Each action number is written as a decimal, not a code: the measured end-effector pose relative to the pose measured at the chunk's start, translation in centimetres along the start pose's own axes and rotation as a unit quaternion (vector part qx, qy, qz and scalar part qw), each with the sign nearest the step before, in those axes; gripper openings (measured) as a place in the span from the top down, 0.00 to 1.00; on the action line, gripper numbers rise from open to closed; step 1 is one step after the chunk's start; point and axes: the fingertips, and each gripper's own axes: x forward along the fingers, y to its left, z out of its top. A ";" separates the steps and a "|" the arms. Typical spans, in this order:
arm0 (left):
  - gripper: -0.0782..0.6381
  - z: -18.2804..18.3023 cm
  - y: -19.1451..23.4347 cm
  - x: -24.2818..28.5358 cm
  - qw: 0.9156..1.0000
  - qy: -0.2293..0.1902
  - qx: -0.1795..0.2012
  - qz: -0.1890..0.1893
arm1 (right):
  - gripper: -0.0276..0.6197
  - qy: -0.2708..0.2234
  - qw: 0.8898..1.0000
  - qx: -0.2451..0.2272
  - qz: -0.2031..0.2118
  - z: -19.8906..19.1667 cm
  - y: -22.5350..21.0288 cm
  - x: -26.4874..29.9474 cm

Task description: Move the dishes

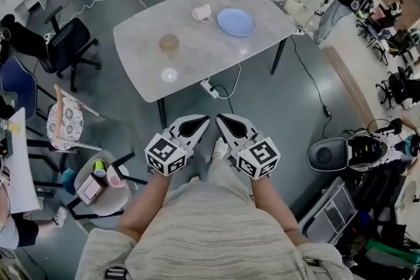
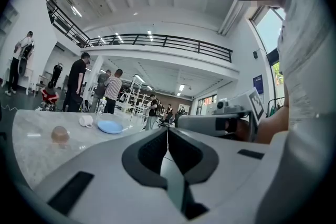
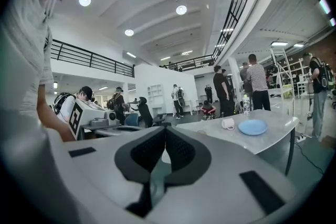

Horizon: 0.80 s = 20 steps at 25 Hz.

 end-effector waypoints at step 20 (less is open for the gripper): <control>0.86 3.3 14.2 15.6 0.998 0.010 -0.005 0.067 | 0.93 0.013 0.998 0.001 0.067 3.6 -17.8 10.6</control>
